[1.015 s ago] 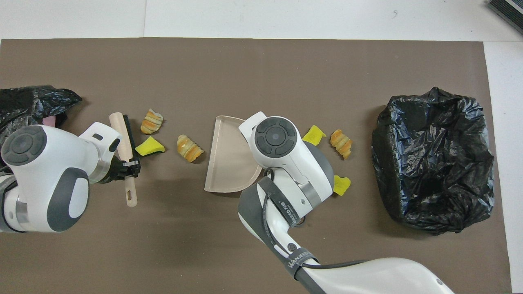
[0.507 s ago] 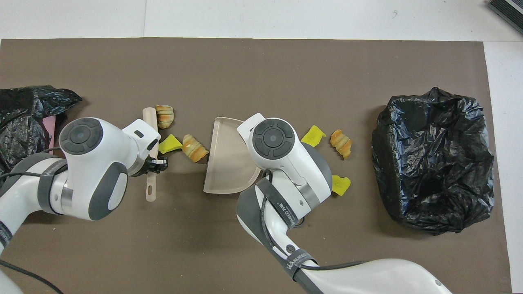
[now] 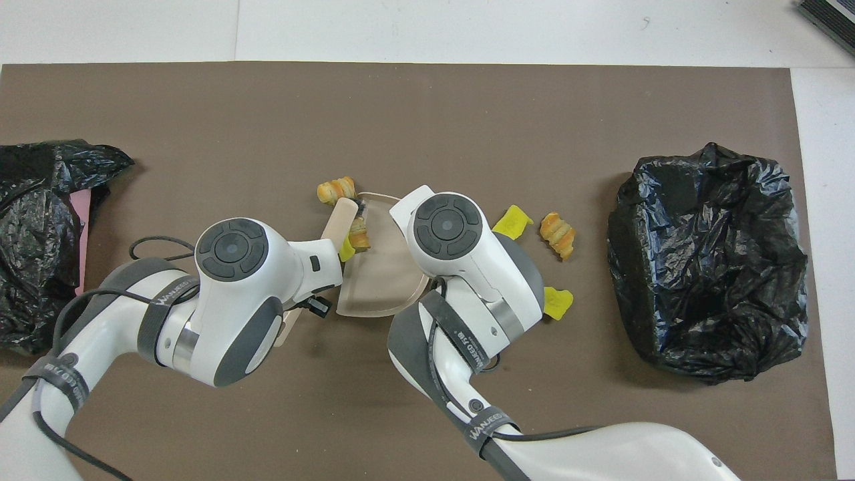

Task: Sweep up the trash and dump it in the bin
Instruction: 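Sweep the yellow pieces into the dustpan with the left gripper's brush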

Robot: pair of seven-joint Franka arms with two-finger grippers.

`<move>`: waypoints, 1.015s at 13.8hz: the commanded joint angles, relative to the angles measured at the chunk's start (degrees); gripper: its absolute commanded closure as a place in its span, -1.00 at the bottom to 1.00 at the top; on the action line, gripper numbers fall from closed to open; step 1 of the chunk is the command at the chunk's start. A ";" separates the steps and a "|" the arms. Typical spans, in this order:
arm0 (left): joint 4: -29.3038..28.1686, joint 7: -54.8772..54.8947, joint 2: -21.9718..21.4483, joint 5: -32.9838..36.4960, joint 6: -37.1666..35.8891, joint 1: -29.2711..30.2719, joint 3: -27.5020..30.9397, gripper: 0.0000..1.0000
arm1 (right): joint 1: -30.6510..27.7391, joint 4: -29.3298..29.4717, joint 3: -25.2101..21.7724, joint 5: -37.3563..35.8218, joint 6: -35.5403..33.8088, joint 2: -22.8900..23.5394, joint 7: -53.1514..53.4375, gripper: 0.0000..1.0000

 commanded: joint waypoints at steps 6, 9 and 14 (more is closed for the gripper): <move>8.21 15.01 -3.33 -14.13 -15.29 5.87 1.24 1.00 | -0.18 -0.79 0.44 -0.60 0.26 -1.07 -1.07 1.00; 9.29 13.76 -2.45 -5.04 -11.82 8.08 1.15 1.00 | -0.18 -0.79 0.44 -0.60 0.26 -1.07 -0.99 1.00; 18.67 13.67 9.05 8.43 -10.13 9.41 1.24 1.00 | -0.27 -0.97 0.44 -0.52 -1.41 -1.42 -0.02 1.00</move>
